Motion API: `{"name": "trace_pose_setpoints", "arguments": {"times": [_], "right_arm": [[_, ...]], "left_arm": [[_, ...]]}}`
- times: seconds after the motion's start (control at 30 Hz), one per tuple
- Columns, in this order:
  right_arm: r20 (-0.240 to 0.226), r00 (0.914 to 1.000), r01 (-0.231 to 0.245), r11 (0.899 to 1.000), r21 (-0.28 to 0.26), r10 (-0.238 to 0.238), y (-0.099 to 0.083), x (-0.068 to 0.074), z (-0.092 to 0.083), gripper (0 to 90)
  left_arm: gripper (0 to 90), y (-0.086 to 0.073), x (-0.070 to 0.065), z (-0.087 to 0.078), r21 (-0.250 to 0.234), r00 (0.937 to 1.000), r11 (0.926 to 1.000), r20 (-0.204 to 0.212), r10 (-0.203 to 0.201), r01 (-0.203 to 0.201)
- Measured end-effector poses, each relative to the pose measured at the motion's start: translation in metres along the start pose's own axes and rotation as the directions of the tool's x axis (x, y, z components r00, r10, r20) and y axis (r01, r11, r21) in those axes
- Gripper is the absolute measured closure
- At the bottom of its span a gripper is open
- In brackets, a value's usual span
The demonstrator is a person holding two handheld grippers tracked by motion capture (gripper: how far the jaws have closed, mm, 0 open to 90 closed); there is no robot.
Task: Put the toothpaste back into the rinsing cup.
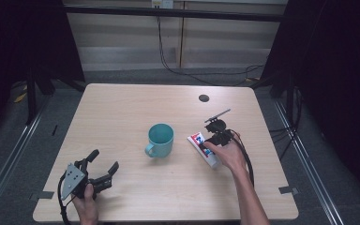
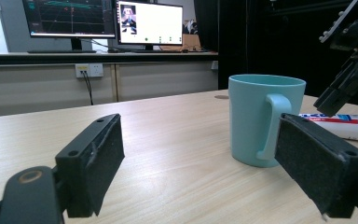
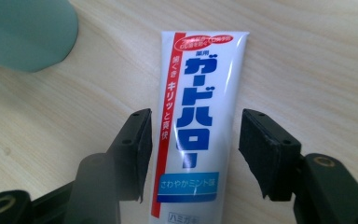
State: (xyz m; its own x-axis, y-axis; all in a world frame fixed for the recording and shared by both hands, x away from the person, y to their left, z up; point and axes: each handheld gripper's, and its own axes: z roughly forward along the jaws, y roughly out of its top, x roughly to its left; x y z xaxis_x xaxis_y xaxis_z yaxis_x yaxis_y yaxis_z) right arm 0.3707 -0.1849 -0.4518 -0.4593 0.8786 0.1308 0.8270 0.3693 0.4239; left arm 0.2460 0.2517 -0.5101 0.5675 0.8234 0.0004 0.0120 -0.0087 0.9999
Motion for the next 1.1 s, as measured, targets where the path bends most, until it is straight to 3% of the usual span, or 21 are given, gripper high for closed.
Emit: {"name": "trace_pose_setpoints", "arguments": {"times": [0.13,0.53,0.8,1.1], "right_arm": [[-0.022,0.9997,-0.008,0.998,0.063,0.009,0.0,-0.002,0.009,45.0],[-0.038,0.9992,-0.003,0.994,0.113,0.007,0.002,-0.005,0.016,43.3],[-0.005,0.9997,0.026,0.986,0.163,-0.025,0.008,0.0,0.022,42.5],[-0.003,0.999,0.045,0.978,0.203,-0.045,0.012,0.001,0.026,44.1]], "left_arm": [[15.5,0.0,0.0,0.0,0.0,1.0,1.0,0.0,0.0,0.0],[15.5,0.0,0.0,0.0,0.001,1.0,1.0,0.001,-0.004,0.004],[15.6,0.0,0.0,0.0,0.001,1.0,1.0,0.001,-0.001,0.001],[15.5,0.0,0.0,0.0,0.002,1.0,1.0,0.001,0.001,-0.001]]}}
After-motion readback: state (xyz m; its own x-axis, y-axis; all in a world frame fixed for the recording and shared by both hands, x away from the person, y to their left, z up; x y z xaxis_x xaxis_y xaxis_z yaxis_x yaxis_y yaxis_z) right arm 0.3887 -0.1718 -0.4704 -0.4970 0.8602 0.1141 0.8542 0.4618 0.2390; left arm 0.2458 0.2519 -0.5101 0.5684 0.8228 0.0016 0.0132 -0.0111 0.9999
